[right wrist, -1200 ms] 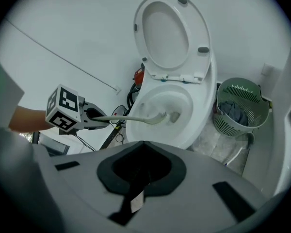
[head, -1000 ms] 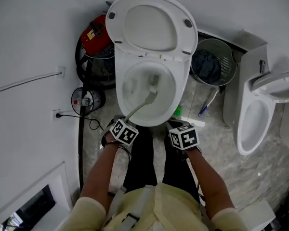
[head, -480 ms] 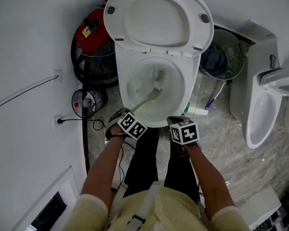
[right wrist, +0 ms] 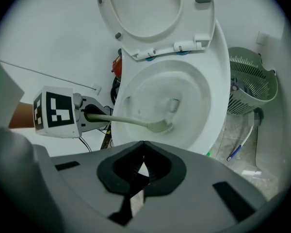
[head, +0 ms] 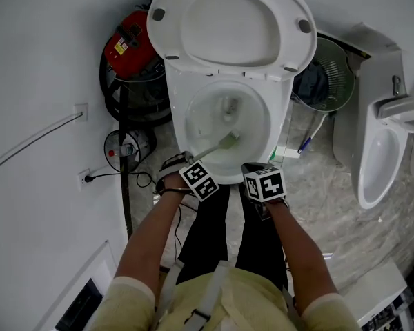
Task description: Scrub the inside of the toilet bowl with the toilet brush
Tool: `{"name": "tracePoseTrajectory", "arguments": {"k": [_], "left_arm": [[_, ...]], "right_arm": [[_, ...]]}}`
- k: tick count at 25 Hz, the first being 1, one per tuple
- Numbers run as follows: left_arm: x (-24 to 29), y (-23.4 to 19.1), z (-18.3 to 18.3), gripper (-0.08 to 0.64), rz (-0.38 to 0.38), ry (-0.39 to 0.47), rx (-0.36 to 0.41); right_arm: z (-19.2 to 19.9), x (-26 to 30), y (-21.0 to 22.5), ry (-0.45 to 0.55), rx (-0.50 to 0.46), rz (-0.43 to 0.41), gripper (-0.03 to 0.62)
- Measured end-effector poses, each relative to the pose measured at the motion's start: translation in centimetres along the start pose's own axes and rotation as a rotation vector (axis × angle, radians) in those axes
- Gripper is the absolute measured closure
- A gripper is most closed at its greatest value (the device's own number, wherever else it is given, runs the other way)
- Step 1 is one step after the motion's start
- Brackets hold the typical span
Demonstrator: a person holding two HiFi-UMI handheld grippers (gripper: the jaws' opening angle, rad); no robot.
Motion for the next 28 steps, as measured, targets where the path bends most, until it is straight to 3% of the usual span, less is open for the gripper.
{"name": "tracePoseTrajectory", "arguments": {"k": [7,13,28], "left_arm": [[1.2,-1.0,2.4,0.518,-0.049,-0.060,0.079],[1.7,-2.0,3.4,0.518,-0.077,-0.135,0.075],[2.1,-6.6,1.7,0.518,-0.097,-0.180,-0.194]], "right_arm": [[0.7,0.2,0.5,-0.042,-0.026,-0.004,0.577],[1.5,-0.7,0.9,-0.059,-0.049,-0.004,0.577],[2.9,-1.7,2.0,-0.031,-0.012,-0.002,0.577]]}}
Point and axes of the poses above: the fingertips, and each gripper's own axes: x forward along the fingers, y to its right, z out of its underside, the point moved 2 cm from there along -x, backward along the fingers, and after that the axes turned 12 degrees about -z, right-handed, at the moved point
